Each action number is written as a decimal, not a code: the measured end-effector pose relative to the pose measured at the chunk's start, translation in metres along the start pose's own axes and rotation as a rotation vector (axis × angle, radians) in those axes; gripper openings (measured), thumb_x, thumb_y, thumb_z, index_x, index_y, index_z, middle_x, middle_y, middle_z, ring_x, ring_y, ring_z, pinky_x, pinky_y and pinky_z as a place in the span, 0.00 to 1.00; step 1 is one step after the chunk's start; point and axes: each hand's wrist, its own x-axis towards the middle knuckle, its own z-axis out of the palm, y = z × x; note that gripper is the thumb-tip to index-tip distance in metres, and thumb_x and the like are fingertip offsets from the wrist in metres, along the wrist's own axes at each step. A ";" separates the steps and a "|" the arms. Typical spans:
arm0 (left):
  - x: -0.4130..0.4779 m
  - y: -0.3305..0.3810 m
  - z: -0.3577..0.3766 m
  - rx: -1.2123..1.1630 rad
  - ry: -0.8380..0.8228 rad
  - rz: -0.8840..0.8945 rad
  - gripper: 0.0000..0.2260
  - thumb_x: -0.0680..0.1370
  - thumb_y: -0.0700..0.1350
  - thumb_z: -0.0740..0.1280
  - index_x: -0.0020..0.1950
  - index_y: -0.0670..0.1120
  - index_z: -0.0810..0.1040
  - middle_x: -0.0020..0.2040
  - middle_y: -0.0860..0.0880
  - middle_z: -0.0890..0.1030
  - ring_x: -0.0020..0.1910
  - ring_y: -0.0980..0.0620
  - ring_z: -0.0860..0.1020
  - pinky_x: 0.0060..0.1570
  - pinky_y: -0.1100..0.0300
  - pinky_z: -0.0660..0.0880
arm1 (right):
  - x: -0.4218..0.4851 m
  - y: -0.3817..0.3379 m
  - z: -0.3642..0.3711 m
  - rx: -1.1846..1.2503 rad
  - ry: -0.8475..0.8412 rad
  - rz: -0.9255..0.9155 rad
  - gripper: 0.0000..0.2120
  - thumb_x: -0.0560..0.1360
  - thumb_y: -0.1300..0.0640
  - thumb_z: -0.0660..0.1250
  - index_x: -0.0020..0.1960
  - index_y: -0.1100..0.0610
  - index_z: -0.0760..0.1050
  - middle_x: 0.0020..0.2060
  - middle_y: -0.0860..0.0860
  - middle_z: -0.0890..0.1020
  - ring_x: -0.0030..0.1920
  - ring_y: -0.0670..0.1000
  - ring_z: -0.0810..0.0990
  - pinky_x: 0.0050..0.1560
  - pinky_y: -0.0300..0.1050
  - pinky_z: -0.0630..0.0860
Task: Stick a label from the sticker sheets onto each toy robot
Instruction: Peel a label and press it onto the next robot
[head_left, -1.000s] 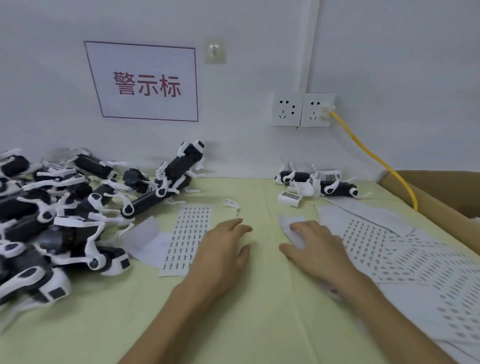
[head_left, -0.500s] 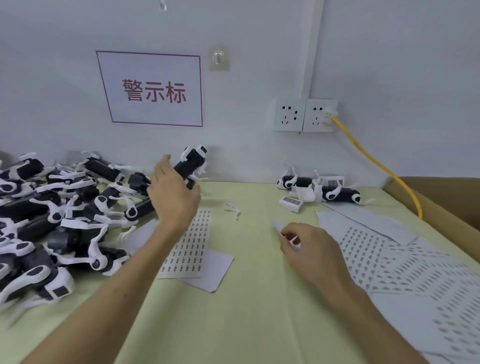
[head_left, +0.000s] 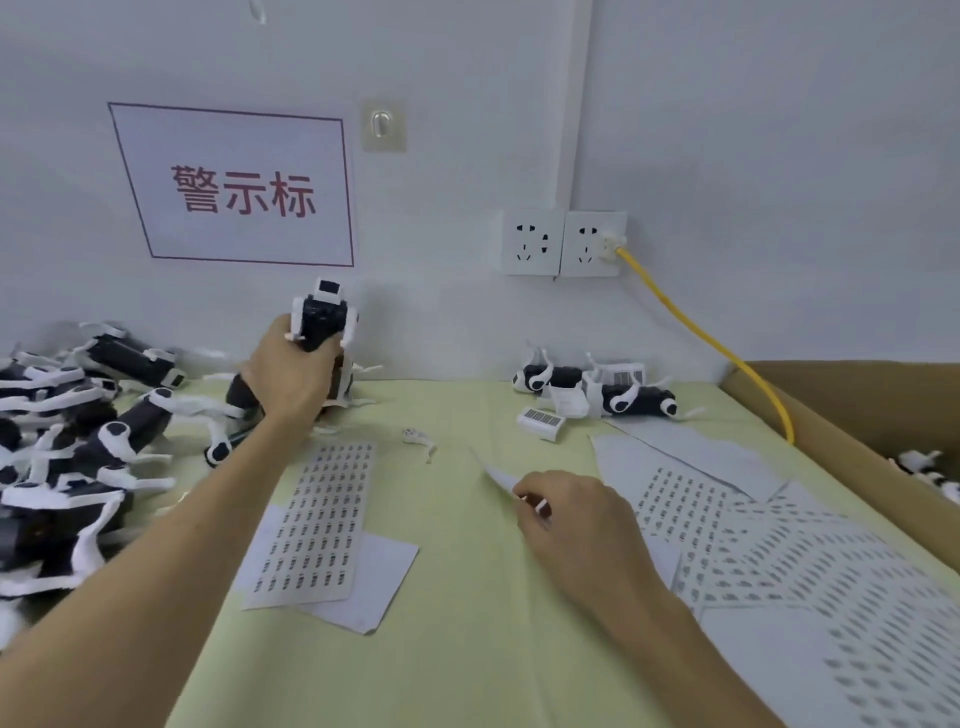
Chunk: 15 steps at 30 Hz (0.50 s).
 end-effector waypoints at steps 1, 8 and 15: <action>-0.005 0.006 -0.002 -0.242 -0.008 -0.104 0.10 0.77 0.49 0.75 0.51 0.46 0.79 0.42 0.50 0.83 0.47 0.42 0.84 0.49 0.51 0.80 | 0.000 0.001 0.000 -0.004 0.004 0.007 0.08 0.80 0.50 0.63 0.52 0.47 0.80 0.45 0.45 0.83 0.44 0.49 0.81 0.45 0.46 0.77; -0.023 0.031 -0.024 -1.149 -0.206 -0.566 0.14 0.84 0.50 0.67 0.68 0.46 0.76 0.61 0.51 0.83 0.62 0.53 0.79 0.54 0.60 0.74 | -0.006 -0.005 -0.002 0.002 0.003 0.047 0.05 0.78 0.50 0.65 0.50 0.46 0.80 0.42 0.42 0.84 0.42 0.46 0.80 0.42 0.44 0.75; -0.053 0.044 -0.042 -1.306 -0.409 -0.658 0.15 0.82 0.58 0.66 0.51 0.46 0.79 0.50 0.50 0.81 0.46 0.53 0.78 0.55 0.63 0.72 | -0.007 -0.003 -0.004 0.027 0.038 0.069 0.05 0.79 0.52 0.65 0.49 0.46 0.80 0.42 0.42 0.84 0.43 0.48 0.81 0.45 0.46 0.77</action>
